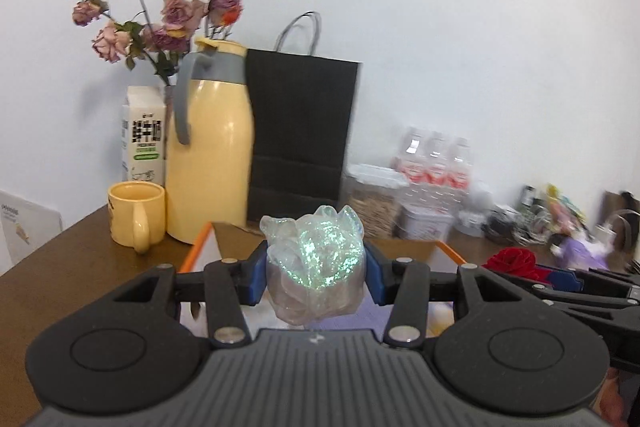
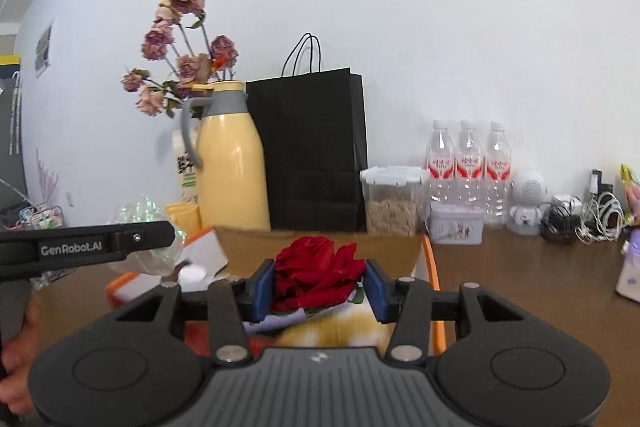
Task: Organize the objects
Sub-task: 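Grasp the clear plastic bag with the left tool while the right tool carries the rose toward the box, then drop the plastic bag into the box with the left tool while the right tool drops the rose in, then grasp the white bottle cap on the table with the right tool, then grasp the white cloth with the left tool while the right tool holds the cap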
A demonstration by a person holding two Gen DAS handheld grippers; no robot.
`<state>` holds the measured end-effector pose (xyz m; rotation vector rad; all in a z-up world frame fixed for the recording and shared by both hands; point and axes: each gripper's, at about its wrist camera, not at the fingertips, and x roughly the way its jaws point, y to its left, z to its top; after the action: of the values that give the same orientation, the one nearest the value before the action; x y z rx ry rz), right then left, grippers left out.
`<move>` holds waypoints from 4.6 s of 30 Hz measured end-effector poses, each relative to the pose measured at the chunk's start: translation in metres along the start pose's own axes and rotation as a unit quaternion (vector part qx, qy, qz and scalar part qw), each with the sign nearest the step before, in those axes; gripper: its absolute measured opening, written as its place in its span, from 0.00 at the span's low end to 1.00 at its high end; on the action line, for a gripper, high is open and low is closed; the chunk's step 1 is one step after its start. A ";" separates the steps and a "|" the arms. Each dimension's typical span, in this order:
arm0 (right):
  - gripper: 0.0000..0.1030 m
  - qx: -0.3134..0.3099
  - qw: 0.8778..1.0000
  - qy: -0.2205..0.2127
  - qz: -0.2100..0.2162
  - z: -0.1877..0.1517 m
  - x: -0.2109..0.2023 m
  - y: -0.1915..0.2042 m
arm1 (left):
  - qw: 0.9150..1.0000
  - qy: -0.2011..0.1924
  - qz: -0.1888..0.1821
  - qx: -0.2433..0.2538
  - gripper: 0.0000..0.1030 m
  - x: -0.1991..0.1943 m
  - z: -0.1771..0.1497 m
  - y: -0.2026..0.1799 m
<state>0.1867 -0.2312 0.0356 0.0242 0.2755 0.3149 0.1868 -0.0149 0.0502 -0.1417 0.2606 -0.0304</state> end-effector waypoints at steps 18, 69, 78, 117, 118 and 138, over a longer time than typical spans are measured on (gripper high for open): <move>0.61 0.027 0.998 0.047 -0.037 -0.012 0.105 -0.018 | 0.999 0.034 0.030 0.010 1.00 0.082 -0.015 0.020; 1.00 -0.027 0.996 0.072 -0.035 -0.055 -0.062 0.011 | 0.996 0.084 0.020 0.014 1.00 -0.059 -0.052 0.036; 1.00 -0.024 0.993 0.115 -0.022 -0.081 -0.091 0.019 | 0.993 0.113 0.037 0.019 1.00 -0.082 -0.068 0.043; 0.27 -0.027 0.992 0.122 -0.012 -0.088 -0.083 0.021 | 0.983 0.179 0.036 0.028 1.00 -0.079 -0.095 0.031; 0.27 -0.027 0.993 0.117 -0.018 -0.086 -0.081 0.017 | 0.981 0.186 0.038 0.031 1.00 -0.076 -0.096 0.028; 0.27 0.003 0.994 0.111 -0.011 -0.088 -0.068 -0.002 | 0.970 0.232 0.043 0.049 1.00 -0.039 -0.106 -0.002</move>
<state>0.1016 -0.2556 -0.0317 -0.0086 0.4960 0.2951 0.1216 -0.0290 -0.0415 -0.0228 0.7321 0.0110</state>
